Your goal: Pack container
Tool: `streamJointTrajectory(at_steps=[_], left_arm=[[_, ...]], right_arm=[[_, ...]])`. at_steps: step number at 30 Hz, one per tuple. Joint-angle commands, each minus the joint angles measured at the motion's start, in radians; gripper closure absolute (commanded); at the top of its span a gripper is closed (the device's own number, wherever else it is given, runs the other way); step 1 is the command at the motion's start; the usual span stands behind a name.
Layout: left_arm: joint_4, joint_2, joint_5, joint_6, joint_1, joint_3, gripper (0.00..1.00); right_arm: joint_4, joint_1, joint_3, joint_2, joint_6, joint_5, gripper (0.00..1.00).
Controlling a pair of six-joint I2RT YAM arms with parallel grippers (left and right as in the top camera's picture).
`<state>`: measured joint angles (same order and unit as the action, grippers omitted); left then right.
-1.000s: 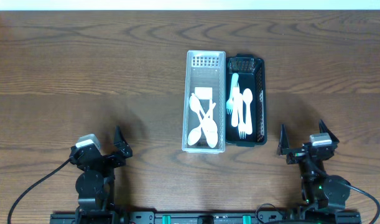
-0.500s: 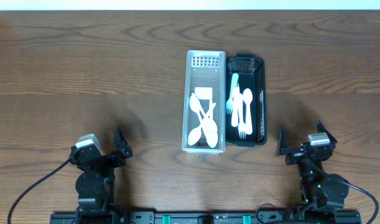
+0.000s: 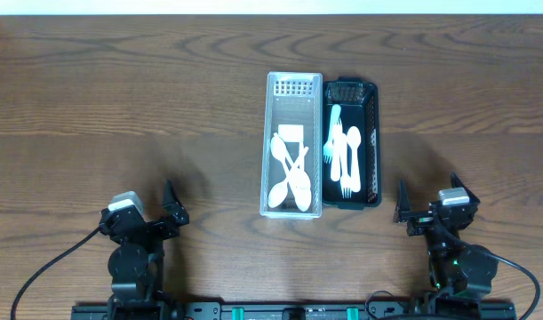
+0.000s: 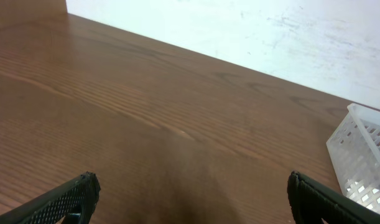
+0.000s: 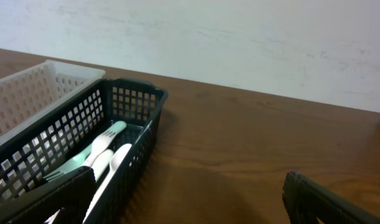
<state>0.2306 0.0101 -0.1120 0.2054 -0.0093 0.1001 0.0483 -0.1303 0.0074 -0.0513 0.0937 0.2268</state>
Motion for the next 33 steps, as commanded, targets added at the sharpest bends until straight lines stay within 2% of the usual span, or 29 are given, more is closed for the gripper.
streamJointTrajectory(at_steps=[1, 33], left_arm=[[0.007, -0.006, -0.005, -0.002, 0.005, -0.026, 0.02], [0.007, -0.006, -0.005, -0.002, 0.005, -0.026, 0.02]], right_arm=[[0.006, 0.008, -0.002, -0.002, -0.011, -0.010, 0.01], [0.004, 0.007, -0.002, 0.046, -0.011, -0.010, 0.01]])
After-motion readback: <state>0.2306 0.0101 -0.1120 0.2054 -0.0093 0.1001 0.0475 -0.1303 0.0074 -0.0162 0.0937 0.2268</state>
